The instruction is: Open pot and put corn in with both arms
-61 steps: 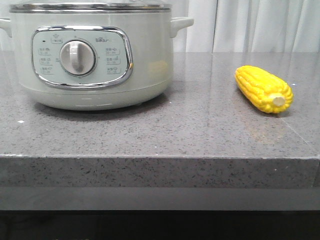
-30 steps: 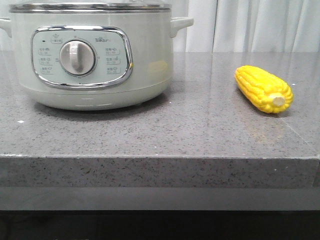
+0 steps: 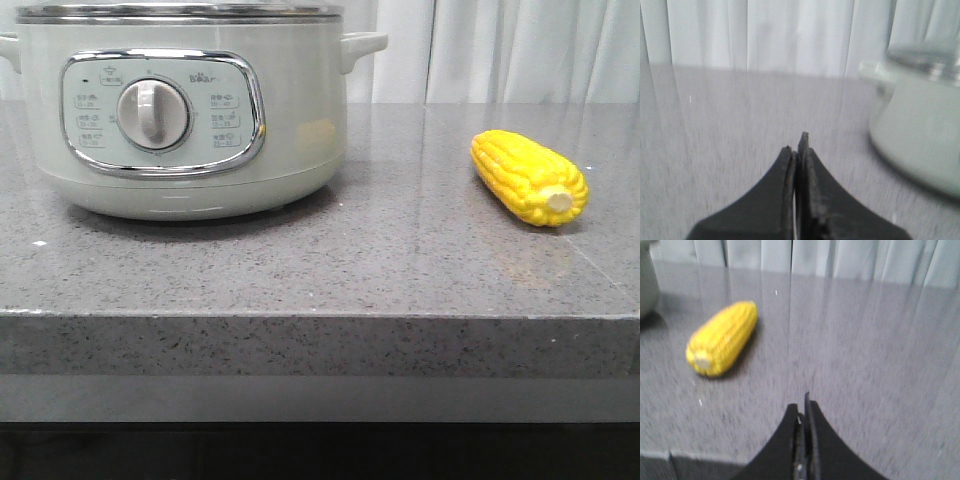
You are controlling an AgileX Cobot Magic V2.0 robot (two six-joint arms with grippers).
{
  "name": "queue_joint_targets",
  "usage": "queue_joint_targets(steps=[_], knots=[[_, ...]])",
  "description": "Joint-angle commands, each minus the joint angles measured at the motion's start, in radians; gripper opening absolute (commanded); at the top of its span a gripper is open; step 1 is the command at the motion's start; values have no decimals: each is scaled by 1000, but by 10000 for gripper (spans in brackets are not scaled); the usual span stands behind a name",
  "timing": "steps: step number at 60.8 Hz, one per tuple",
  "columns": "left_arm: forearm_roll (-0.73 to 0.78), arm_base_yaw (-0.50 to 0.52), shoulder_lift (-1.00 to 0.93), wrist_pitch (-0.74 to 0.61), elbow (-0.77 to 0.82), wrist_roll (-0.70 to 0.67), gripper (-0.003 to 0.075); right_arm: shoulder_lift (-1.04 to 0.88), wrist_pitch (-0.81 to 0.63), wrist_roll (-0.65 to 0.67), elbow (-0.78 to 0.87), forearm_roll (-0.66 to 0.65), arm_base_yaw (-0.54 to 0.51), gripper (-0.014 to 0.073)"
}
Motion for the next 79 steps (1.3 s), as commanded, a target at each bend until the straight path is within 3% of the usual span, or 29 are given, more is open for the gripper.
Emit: queue_joint_targets(steps=[1,8,16,30,34,42,49,61,79], knots=[[-8,0,83,20,-172,-5,-19,29,-9,-3,-154,-9,-5,-60],[-8,0,241,109,-325,-5,-19,134,6,-3,-298,-9,-5,-60],[-8,0,402,114,-428,-5,-18,290,-2,-3,-422,-9,-5,-60],[-11,0,490,100,-464,-5,11,411,-8,-3,-481,-9,-5,-24],[-11,0,490,92,-464,-5,104,411,-8,-3,-481,-9,-5,87],[-11,0,490,72,-464,-5,377,411,-9,-3,-481,-9,-5,435],[-81,0,496,70,-465,-5,526,411,-8,-3,-481,-9,-5,575],[-86,-40,630,139,-545,2,597,411,-20,-3,-481,-9,-5,582],[-84,-237,954,312,-910,6,596,411,-16,-3,-481,-9,-5,582]])
